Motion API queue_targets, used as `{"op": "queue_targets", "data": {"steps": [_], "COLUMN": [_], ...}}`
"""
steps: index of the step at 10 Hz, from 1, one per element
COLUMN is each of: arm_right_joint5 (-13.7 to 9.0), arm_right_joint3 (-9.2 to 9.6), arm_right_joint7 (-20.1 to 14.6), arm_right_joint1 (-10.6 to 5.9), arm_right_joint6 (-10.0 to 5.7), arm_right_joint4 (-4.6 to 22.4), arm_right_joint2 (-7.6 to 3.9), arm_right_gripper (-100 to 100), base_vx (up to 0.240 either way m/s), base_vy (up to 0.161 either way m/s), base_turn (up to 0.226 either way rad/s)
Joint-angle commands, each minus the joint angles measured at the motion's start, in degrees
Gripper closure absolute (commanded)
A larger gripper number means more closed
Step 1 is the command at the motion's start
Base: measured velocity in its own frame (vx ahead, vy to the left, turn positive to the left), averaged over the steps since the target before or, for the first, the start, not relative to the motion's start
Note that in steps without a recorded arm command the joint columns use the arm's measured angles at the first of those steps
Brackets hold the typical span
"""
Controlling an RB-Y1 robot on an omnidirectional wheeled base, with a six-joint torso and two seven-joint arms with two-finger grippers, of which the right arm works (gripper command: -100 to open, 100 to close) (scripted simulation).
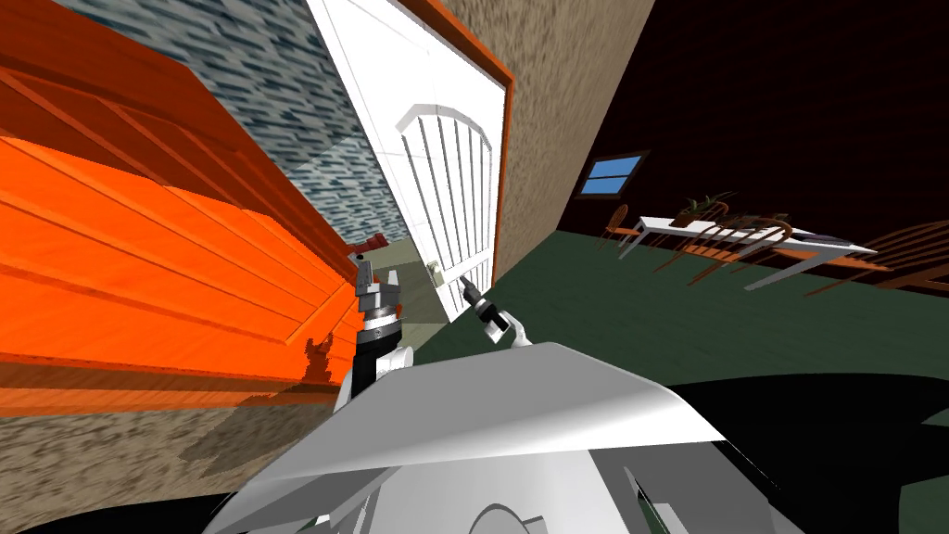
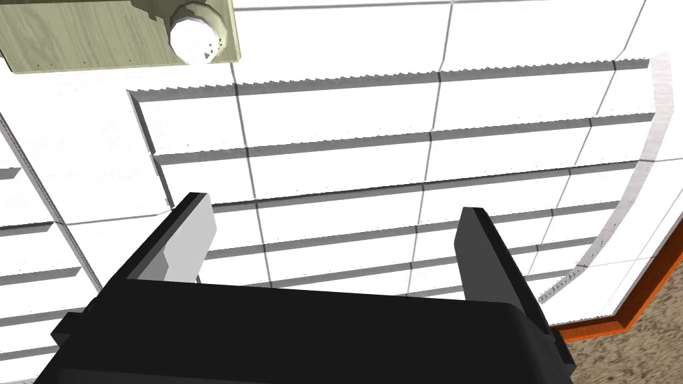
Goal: Push the door open
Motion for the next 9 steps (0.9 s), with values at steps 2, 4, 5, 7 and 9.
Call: {"op": "queue_targets", "data": {"steps": [2, 4, 5, 7, 9], "arm_right_joint5": [-0.2, -0.3, -0.4, -0.5, -0.6], "arm_right_joint3": [1.53, 2.72, 3.28, 4.30, 5.33], "arm_right_joint7": [-0.8, -1.3, -1.5, -1.9, -2.4], "arm_right_joint1": [-1.87, -3.08, -3.65, -4.69, -5.73], "arm_right_joint6": [-0.03, 0.13, 0.20, 0.34, 0.47], "arm_right_joint4": [3.3, 5.4, 6.3, 8.1, 9.9], "arm_right_joint2": [-0.28, -0.42, -0.49, -0.60, -0.72], "arm_right_gripper": [-100, -100, -100, -100, -100], "base_vx": [0.072, 0.073, 0.076, 0.072, 0.069], "base_vy": [0.072, 0.074, 0.070, 0.063, 0.070], "base_turn": [-0.092, -0.093, -0.100, -0.078, -0.087]}}
